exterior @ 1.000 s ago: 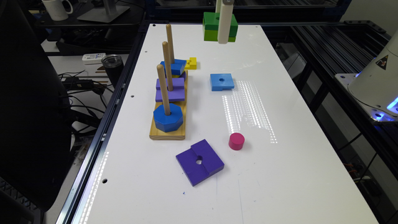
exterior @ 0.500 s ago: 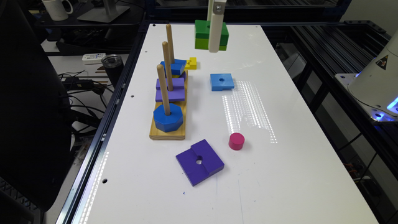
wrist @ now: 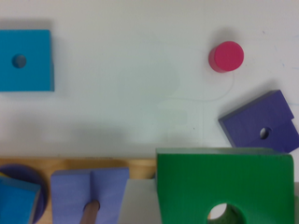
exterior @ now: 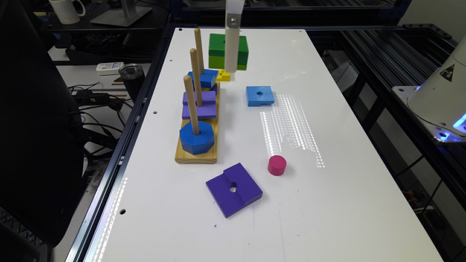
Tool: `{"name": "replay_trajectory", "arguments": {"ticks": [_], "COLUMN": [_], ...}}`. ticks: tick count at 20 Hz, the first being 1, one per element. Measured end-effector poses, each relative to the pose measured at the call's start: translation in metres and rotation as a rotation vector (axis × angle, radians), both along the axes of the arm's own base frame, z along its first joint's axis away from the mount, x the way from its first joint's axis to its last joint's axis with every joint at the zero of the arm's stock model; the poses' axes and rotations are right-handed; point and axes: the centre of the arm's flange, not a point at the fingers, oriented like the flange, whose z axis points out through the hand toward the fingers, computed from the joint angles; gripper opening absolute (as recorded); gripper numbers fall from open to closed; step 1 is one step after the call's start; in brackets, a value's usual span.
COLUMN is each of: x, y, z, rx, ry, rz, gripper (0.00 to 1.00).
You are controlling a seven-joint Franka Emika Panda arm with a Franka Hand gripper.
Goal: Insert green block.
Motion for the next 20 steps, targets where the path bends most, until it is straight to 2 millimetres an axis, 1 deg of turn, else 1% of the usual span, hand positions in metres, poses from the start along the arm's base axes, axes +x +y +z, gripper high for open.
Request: {"name": "replay_trajectory", "arguments": {"ticks": [13,20], "x": [0.029,0.038], "y": [0.019,0.026], "z": [-0.01,-0.013], "rx": [0.01,0.011], "ry": [-0.003,-0.006], "rz": [0.001,0.002], "gripper": [0.0,0.0]}}
